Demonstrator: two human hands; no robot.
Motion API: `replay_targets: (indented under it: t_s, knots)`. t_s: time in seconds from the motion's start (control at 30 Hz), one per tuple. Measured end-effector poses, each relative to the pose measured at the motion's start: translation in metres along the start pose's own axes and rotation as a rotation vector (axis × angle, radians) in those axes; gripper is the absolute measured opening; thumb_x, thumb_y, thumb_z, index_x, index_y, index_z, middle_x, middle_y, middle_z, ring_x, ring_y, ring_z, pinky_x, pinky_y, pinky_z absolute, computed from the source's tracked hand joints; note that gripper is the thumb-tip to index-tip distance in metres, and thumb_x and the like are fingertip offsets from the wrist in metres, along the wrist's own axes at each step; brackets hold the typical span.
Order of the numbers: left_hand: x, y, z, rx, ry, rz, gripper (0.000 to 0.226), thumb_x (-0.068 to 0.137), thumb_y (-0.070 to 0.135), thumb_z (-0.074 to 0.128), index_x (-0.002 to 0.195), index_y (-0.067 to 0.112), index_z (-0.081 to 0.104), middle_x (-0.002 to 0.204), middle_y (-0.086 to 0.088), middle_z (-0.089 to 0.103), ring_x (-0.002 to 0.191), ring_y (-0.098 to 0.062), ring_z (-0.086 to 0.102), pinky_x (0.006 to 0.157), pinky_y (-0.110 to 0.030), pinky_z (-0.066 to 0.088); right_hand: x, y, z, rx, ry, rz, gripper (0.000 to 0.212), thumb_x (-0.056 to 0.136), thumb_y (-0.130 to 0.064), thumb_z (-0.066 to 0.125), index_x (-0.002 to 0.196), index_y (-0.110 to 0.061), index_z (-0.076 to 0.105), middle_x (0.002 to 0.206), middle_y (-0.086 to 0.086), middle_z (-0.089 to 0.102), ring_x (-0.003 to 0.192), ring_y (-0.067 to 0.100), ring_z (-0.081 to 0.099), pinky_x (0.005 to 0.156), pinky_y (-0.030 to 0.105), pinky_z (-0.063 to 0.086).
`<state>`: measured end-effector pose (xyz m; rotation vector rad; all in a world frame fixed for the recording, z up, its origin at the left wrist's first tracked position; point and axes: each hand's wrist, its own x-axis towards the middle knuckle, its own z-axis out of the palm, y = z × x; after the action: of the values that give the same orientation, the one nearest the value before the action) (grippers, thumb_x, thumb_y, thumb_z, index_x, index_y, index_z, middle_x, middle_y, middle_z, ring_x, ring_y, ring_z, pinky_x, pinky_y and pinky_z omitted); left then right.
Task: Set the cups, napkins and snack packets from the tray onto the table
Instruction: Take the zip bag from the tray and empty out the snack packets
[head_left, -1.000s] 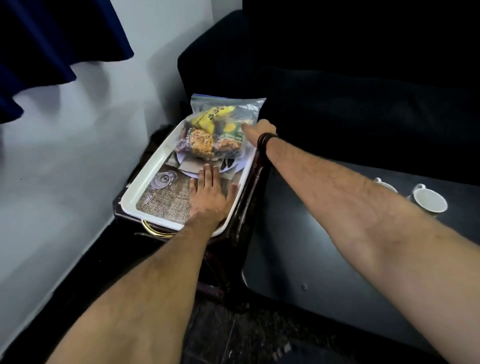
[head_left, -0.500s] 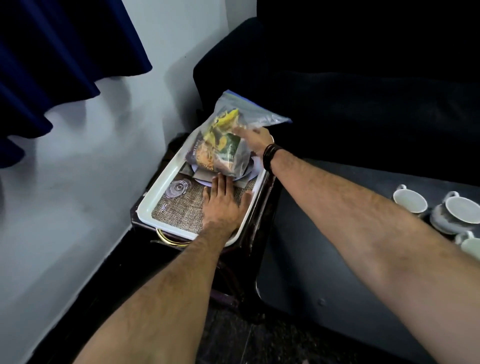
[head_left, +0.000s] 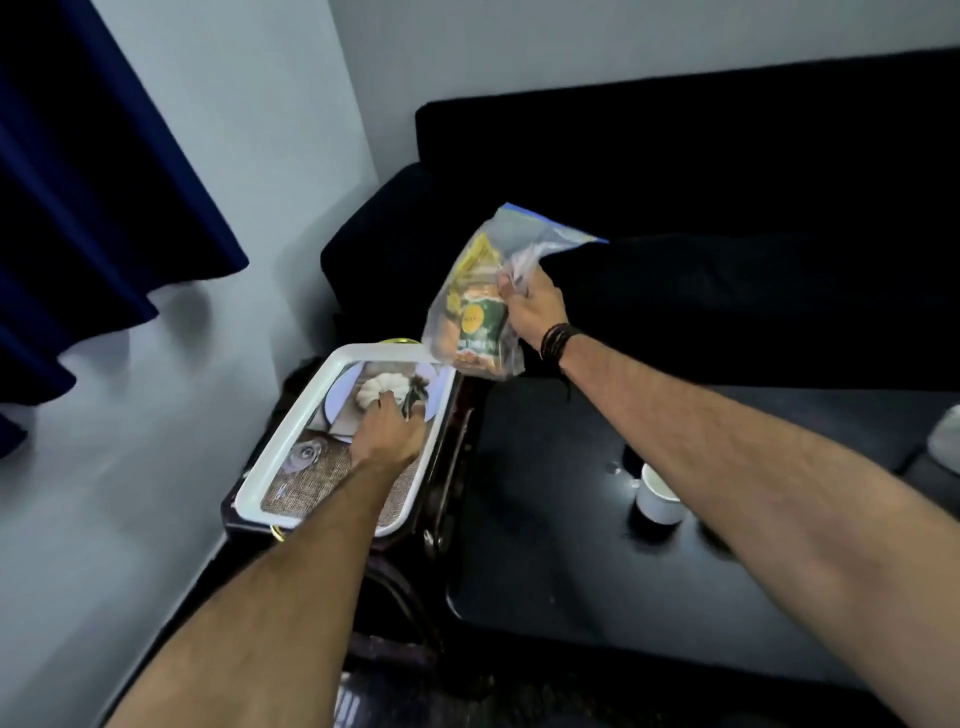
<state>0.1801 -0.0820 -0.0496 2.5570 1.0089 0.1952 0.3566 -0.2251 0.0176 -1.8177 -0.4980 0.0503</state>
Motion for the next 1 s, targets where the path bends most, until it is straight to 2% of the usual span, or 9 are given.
replay_targets:
  t_s: [0.13,0.23,0.3,0.43,0.53,0.7,0.87,0.93,1.0]
  knots:
    - [-0.032,0.038,-0.014,-0.122,0.041,0.023,0.051,0.1,0.042,0.044,0.134,0.004,0.05,0.132,-0.02,0.059,0.123,-0.036,0.054,0.103,-0.043,0.043,-0.053,0.012,-0.02,-0.195,0.0,-0.009,0.027,0.099,-0.028,0.049,0.12,-0.012,0.051,0.111,0.008,0.062,0.104,0.031,0.06,0.076,0.033,0.043]
    - [-0.058,0.063,-0.015,-0.198,0.012,0.044,0.054,0.098,0.05,0.042,0.133,0.01,0.052,0.129,-0.016,0.062,0.12,-0.033,0.057,0.101,-0.042,0.045,-0.11,0.034,-0.02,-0.34,-0.136,-0.012,0.025,0.096,-0.021,0.051,0.117,-0.008,0.051,0.12,0.015,0.055,0.109,0.035,0.057,0.091,0.043,0.047]
    - [-0.074,0.078,-0.012,-0.254,-0.077,0.017,0.057,0.095,0.059,0.042,0.13,0.015,0.054,0.127,-0.014,0.063,0.119,-0.031,0.058,0.099,-0.037,0.045,-0.151,0.054,-0.017,-0.428,-0.262,0.062,0.029,0.094,-0.018,0.051,0.122,-0.009,0.052,0.127,0.016,0.053,0.115,0.035,0.056,0.095,0.041,0.046]
    - [-0.106,0.105,-0.006,-0.382,-0.22,-0.054,0.081,0.079,0.079,0.051,0.122,0.01,0.049,0.122,-0.015,0.061,0.11,-0.032,0.061,0.099,-0.045,0.048,-0.207,0.068,-0.016,-0.537,-0.366,0.203,0.024,0.091,-0.023,0.047,0.103,-0.01,0.064,0.111,0.015,0.067,0.103,0.036,0.064,0.072,0.031,0.044]
    - [-0.125,0.118,-0.011,-0.362,-0.189,-0.103,0.105,0.067,0.086,0.053,0.136,0.008,0.039,0.128,-0.016,0.058,0.114,-0.034,0.059,0.097,-0.048,0.05,-0.22,0.059,-0.021,-0.536,-0.382,0.166,0.023,0.091,-0.024,0.043,0.095,-0.011,0.062,0.105,0.017,0.068,0.098,0.039,0.064,0.068,0.03,0.039]
    - [-0.138,0.126,-0.021,-0.055,-0.114,-0.036,0.076,0.081,0.063,0.059,0.133,0.009,0.051,0.128,-0.013,0.061,0.111,-0.031,0.061,0.088,-0.04,0.054,-0.23,0.052,-0.037,-0.673,-0.527,0.165,0.04,0.09,-0.028,0.048,0.129,-0.019,0.056,0.127,0.013,0.059,0.114,0.033,0.058,0.084,0.029,0.045]
    - [-0.156,0.132,-0.026,-0.022,-0.128,-0.035,0.101,0.068,0.086,0.055,0.13,0.006,0.056,0.123,-0.014,0.064,0.108,-0.031,0.064,0.076,-0.036,0.049,-0.24,0.046,-0.048,-0.732,-0.513,0.038,0.041,0.091,-0.02,0.05,0.132,-0.016,0.052,0.124,0.013,0.061,0.109,0.034,0.061,0.085,0.034,0.05]
    - [-0.162,0.133,-0.027,0.022,-0.111,-0.027,0.077,0.075,0.068,0.064,0.121,0.007,0.061,0.117,-0.012,0.065,0.102,-0.028,0.065,0.077,-0.035,0.053,-0.244,0.045,-0.048,-0.688,-0.493,0.051,0.048,0.092,-0.024,0.053,0.138,-0.017,0.045,0.129,0.009,0.058,0.109,0.033,0.062,0.086,0.035,0.052]
    - [-0.166,0.131,-0.029,0.006,-0.095,-0.017,0.05,0.083,0.045,0.063,0.115,0.006,0.063,0.114,-0.012,0.067,0.099,-0.028,0.065,0.079,-0.035,0.054,-0.247,0.043,-0.048,-0.684,-0.515,0.026,0.061,0.088,-0.028,0.058,0.144,-0.02,0.036,0.137,0.003,0.052,0.109,0.031,0.062,0.087,0.035,0.054]
